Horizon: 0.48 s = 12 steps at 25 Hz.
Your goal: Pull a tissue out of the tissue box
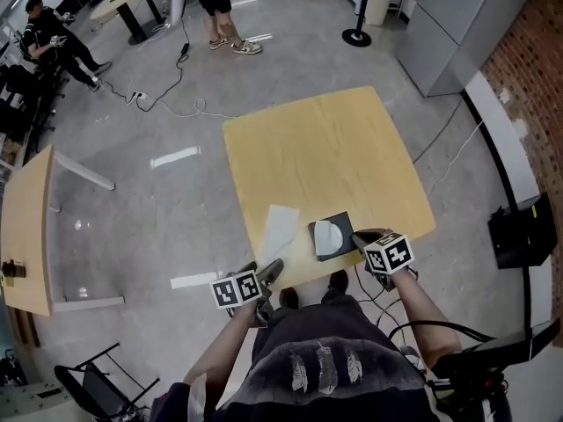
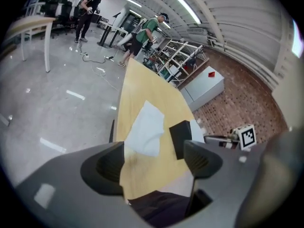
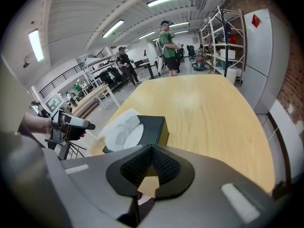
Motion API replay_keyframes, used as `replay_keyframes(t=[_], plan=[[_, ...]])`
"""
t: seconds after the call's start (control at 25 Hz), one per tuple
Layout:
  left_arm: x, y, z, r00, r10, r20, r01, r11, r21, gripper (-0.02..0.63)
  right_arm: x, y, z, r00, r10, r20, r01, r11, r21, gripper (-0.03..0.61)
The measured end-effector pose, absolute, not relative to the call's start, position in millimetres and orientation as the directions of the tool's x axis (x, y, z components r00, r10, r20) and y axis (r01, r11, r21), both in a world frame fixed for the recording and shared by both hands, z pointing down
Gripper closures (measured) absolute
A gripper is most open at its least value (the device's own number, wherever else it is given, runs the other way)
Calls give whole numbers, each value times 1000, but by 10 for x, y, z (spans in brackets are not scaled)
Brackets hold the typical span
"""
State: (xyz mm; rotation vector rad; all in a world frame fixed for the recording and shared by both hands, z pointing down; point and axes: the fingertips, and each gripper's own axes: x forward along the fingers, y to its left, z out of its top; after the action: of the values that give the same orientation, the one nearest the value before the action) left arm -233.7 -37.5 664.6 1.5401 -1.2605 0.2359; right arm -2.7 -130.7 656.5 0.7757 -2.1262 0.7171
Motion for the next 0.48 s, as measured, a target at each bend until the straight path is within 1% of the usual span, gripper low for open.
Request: replay_keyframes(t=[0.08, 0.16, 0.32, 0.4, 0.48], plan=[[-2733, -244, 6589, 372, -606, 703, -812, 154, 563, 235, -373, -1252, 6573, -564, -269, 780, -690, 673, -267, 578], [-2873, -255, 6496, 336, -642, 690, -822, 159, 547, 235, -462, -1275, 6572, -596, -245, 765, -678, 664, -315, 578], [-2599, -566, 6262, 345, -696, 630, -853, 47, 520, 241, -41, -1396, 6492, -629, -279, 726, -715, 576, -397, 555], [-2526, -645, 6101, 342, -728, 595, -871, -8, 492, 250, 96, -1491, 6396, -640, -316, 701, -720, 565, -403, 548], [-2515, -726, 5918, 348, -761, 548, -879, -62, 472, 275, 189, -1604, 6273, -630, -370, 683, -737, 561, -375, 548]])
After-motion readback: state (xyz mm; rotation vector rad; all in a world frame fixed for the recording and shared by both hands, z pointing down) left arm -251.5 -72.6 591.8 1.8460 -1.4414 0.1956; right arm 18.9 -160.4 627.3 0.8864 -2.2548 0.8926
